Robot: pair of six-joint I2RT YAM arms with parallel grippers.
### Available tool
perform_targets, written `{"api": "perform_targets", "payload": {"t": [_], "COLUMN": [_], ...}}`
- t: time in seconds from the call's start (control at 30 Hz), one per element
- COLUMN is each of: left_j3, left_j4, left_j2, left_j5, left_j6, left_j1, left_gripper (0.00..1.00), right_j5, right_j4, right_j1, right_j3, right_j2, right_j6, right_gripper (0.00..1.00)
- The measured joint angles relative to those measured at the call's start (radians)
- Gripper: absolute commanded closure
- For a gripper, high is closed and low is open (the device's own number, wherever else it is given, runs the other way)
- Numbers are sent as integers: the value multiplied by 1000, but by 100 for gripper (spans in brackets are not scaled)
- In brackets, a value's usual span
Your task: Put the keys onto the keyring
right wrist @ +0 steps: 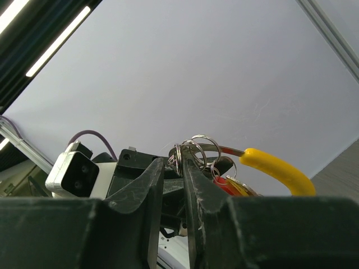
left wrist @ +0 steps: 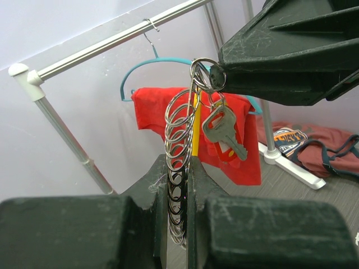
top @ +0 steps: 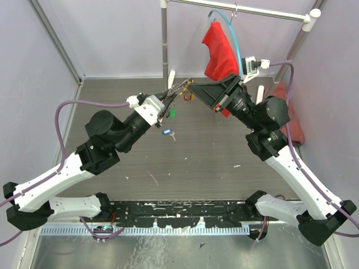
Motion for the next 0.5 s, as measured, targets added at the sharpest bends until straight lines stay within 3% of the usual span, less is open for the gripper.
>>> {"api": "perform_targets", "payload": {"t": [0.5], "left_j3": [0], "left_j4": [-2], "left_j2": [0], "left_j5": [-3], "left_j6": [0], "left_j1": [0], "left_gripper": [100], "right_j5": [-7], "right_j4": [-4], "right_j1": [0], "right_j3": [0], "right_j2": [10], "right_j6": [-13], "right_gripper": [96]}}
